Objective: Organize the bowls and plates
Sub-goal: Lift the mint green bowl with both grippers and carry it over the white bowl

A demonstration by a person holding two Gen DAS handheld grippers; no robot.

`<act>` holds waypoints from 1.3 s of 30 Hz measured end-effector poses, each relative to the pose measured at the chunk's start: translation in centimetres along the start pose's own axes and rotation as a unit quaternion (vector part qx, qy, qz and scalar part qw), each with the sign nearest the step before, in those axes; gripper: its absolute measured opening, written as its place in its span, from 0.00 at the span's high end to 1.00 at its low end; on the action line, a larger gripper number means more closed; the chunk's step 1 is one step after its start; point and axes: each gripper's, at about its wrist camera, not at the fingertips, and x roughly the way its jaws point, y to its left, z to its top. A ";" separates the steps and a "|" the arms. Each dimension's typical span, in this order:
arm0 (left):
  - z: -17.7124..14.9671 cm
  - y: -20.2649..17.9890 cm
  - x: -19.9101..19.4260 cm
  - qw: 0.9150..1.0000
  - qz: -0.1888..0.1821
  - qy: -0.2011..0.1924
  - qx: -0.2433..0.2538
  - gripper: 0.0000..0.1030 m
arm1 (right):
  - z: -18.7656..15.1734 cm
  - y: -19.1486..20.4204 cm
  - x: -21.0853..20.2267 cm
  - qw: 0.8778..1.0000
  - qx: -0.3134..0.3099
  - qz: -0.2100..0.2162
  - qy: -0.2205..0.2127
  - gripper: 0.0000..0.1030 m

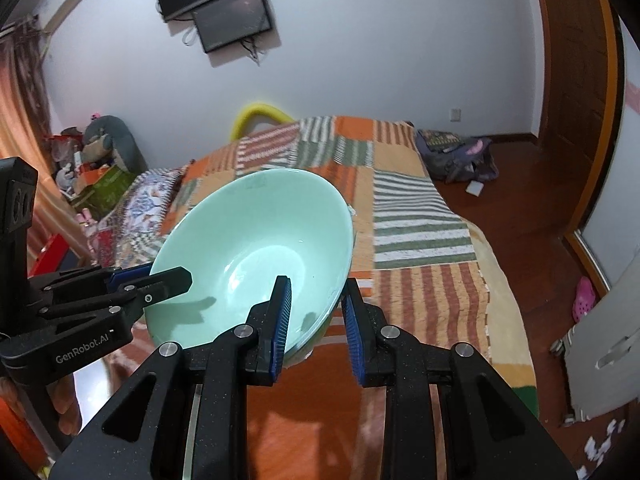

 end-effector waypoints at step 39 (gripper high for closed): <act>-17.7 15.3 -17.9 0.986 0.094 -0.022 -0.139 0.78 | -9.0 20.4 0.6 0.980 -0.117 0.153 0.056 0.76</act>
